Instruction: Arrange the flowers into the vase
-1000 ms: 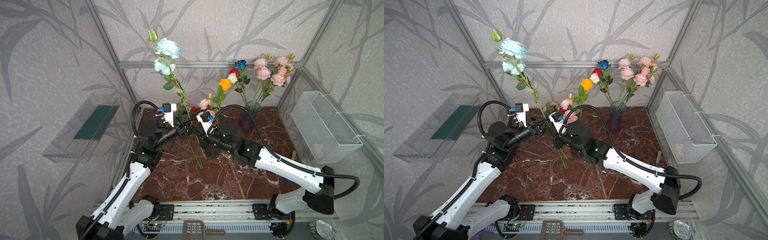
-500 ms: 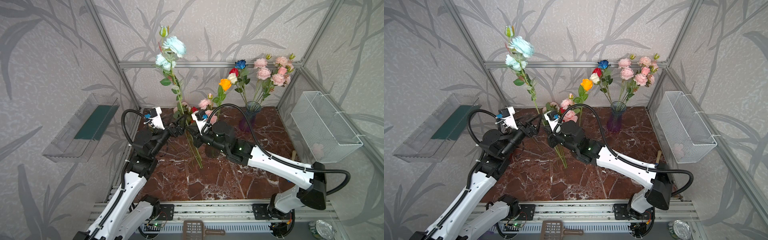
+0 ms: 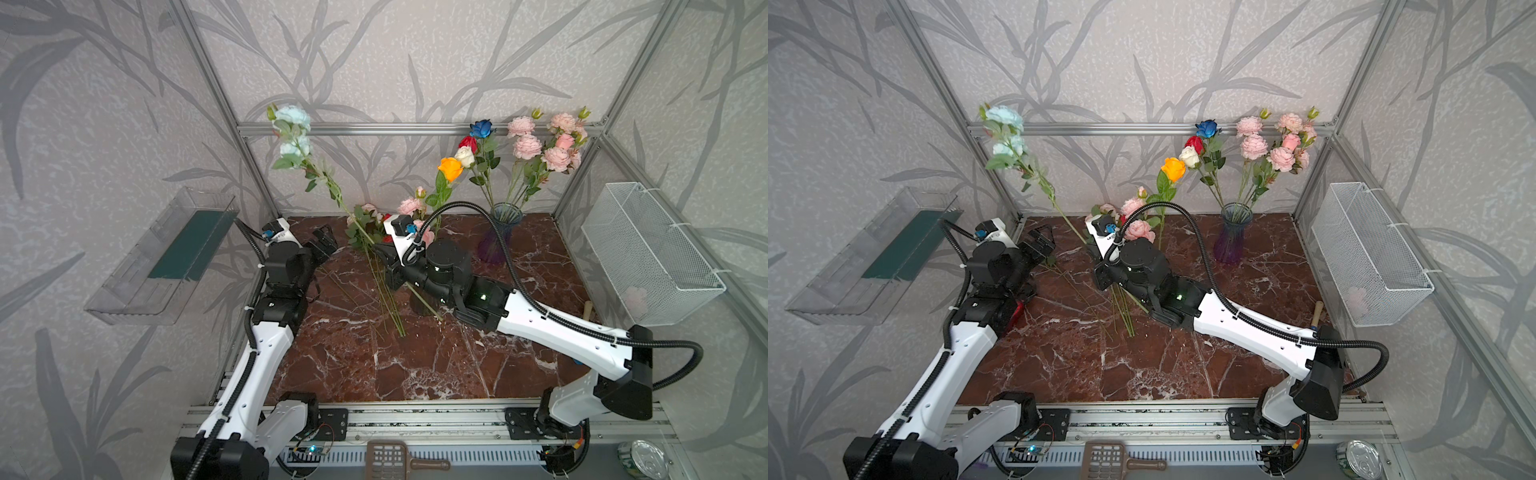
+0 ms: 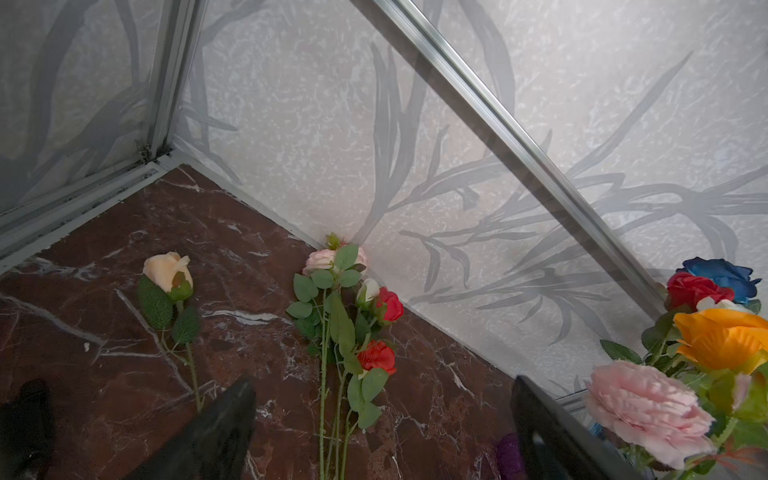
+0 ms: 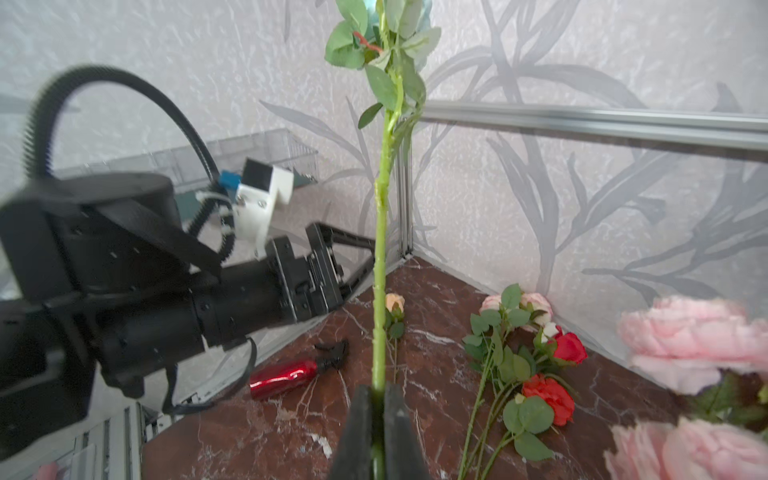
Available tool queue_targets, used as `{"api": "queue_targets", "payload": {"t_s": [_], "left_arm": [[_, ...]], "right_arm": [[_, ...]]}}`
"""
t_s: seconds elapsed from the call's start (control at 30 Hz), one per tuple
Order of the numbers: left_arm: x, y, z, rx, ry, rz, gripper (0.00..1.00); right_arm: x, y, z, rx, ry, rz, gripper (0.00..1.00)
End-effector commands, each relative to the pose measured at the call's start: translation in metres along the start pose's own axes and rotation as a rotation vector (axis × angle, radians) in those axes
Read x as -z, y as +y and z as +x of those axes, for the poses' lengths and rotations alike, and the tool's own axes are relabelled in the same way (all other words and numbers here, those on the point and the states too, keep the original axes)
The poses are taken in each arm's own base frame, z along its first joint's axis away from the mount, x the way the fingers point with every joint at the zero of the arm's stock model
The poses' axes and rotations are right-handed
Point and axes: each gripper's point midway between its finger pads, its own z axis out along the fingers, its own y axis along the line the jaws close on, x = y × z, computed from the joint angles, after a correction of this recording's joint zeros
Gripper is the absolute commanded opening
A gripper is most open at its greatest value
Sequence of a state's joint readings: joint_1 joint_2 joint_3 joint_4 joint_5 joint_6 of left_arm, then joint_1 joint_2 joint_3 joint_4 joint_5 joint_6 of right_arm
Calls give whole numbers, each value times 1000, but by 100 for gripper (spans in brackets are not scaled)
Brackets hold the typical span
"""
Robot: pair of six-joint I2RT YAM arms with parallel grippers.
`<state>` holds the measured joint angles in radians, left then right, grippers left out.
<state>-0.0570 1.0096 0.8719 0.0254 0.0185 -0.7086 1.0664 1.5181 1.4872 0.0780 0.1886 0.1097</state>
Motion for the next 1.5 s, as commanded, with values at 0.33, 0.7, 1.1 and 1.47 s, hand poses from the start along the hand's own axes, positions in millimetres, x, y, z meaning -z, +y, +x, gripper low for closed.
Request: {"api": "queue_targets", "payload": {"t_s": [0.33,0.7,1.1,1.47], "left_arm": [[-3,-1,-9,60,-8,10,93],[-17,-3,5,109,58,48,85],[24,-93,-18,33,-31,580,84],[79,-175,-23,87,158,1115,92]], "right_arm": [[20,-6,-55,75,-168,52,0],[29,-28,-76,165,-264,118,0],[32,-59,-62,63,-278,157,0],[31,-64,-47,12,-234,123,0]]}}
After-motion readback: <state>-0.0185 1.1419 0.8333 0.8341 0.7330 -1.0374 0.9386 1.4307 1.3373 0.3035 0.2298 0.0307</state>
